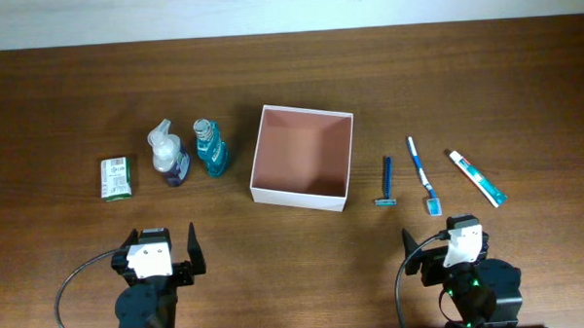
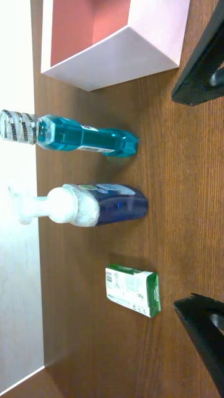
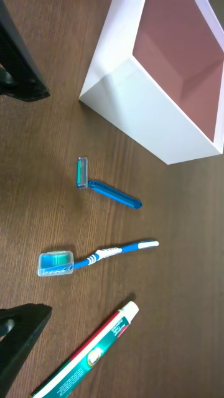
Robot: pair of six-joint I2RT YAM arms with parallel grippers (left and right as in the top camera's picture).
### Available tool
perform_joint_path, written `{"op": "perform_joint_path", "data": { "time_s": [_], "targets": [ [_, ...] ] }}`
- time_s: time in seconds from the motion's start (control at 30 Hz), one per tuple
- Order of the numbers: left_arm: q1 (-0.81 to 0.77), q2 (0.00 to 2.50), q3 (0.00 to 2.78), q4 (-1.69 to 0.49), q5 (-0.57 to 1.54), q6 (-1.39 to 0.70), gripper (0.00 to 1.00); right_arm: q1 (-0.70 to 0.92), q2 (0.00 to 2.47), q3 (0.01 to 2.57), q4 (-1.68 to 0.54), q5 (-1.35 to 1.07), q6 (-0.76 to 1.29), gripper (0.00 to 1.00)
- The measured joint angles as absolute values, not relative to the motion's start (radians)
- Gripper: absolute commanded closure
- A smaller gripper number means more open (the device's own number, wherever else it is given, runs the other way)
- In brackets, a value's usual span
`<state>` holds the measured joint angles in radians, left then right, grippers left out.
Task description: Pack container
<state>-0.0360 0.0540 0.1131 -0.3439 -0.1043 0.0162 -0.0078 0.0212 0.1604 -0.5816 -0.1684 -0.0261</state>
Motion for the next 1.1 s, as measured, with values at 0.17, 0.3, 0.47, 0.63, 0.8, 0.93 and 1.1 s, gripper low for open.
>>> {"op": "perform_joint_path", "data": {
  "time_s": [0.17, 0.3, 0.47, 0.63, 0.8, 0.93, 1.1],
  "targets": [
    [-0.036, 0.054, 0.113, -0.344, -0.104, 0.016, 0.01, -0.008, 0.021, 0.160, -0.582, -0.168, -0.026, 0.01],
    [-0.036, 0.054, 0.113, -0.341, -0.101, 0.016, 0.01, -0.008, 0.022, 0.160, -0.582, -0.168, -0.027, 0.01],
    [-0.033, 0.054, 0.114, -0.321, 0.031, 0.010, 0.01, -0.008, 0.021, 0.160, -0.582, -0.168, -0.026, 0.01],
    [-0.033, 0.087, 0.218, -0.332, 0.100, -0.047, 0.01, -0.008, 0.021, 0.160, -0.582, -0.168, -0.025, 0.01],
    [-0.033, 0.326, 0.598, -0.462, 0.053, -0.070, 0.01, -0.008, 0.021, 0.160, -0.578, -0.168, -0.025, 0.01],
    [-0.030, 0.673, 0.940, -0.620, -0.019, -0.052, 0.01, -0.008, 0.020, 0.160, -0.582, -0.172, -0.027, 0.01],
    [0.039, 1.206, 1.415, -0.889, -0.014, -0.013, 0.01, -0.008, 0.022, 0.160, -0.582, -0.172, -0.026, 0.01]
  ]
}}
